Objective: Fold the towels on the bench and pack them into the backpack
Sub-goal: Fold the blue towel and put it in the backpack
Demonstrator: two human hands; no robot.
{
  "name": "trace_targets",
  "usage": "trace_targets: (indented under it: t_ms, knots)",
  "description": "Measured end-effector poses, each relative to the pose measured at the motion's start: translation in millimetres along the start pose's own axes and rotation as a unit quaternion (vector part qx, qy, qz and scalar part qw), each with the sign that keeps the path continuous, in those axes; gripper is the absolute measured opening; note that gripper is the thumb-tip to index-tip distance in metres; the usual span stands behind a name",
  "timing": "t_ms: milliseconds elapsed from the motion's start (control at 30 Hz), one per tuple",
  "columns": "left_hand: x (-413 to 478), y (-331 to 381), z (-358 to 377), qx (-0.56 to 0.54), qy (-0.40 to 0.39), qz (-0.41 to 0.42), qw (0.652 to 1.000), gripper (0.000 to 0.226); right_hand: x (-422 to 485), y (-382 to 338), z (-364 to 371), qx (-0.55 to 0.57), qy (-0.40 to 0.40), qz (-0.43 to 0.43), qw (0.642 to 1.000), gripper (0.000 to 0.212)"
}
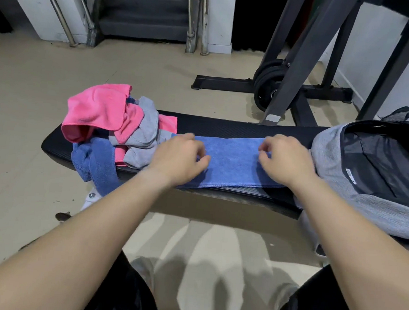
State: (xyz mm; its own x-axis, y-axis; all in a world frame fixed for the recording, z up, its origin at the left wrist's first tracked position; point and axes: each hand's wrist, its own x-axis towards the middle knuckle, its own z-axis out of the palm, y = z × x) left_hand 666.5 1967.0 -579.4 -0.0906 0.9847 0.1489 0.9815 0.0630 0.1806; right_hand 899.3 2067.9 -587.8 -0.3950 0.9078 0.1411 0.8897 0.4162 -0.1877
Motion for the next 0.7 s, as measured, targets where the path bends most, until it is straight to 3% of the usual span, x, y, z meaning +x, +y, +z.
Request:
trace_targets:
  t_ms: [133, 267, 700]
  knots:
    - [29, 30, 37, -0.029, 0.010, -0.005, 1.000, 0.043, 17, -32, 30, 0.069, -0.034, -0.075, 0.994, 0.043]
    - [40, 25, 72, 0.018, -0.082, -0.042, 0.996, 0.063, 26, -27, 59, 0.004, -0.117, -0.093, 0.989, 0.059]
    - [27, -12, 77, 0.034, -0.105, -0.090, 0.990, 0.069, 15, 31, 58, -0.030, -0.178, 0.018, 0.983, 0.077]
